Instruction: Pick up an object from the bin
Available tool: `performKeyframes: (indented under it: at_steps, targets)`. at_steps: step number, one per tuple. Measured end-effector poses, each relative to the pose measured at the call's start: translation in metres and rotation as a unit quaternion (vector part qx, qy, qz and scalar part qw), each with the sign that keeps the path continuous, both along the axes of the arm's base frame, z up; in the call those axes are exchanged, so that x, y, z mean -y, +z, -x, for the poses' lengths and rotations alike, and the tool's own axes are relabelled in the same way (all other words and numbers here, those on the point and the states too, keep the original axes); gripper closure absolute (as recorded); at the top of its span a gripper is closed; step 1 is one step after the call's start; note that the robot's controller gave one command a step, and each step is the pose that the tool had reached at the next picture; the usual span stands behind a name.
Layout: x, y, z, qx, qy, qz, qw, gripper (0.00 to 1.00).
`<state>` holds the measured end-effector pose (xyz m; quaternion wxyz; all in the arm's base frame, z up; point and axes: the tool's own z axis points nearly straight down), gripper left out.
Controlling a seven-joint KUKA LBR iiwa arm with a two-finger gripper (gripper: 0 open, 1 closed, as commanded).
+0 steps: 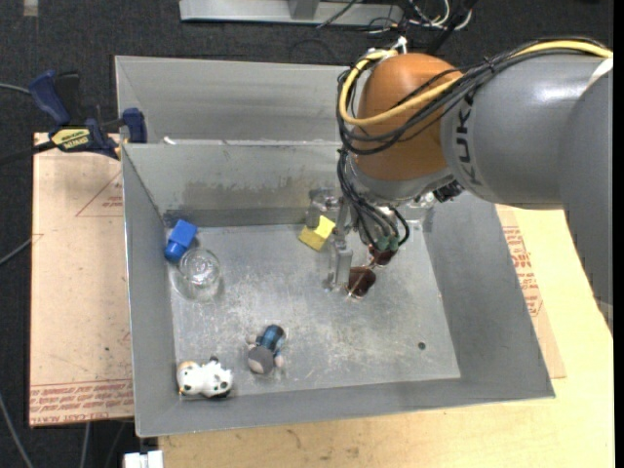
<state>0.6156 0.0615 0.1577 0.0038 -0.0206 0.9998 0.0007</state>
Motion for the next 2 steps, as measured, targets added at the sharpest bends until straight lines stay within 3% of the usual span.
performKeyframes:
  at_steps: [1,2]
  targets:
    - [0.08,-0.086,0.02,-0.0025,0.052,0.001,0.9986,0.0]
    - [0.081,-0.051,0.027,-0.0028,0.162,0.001,0.9868,0.0]
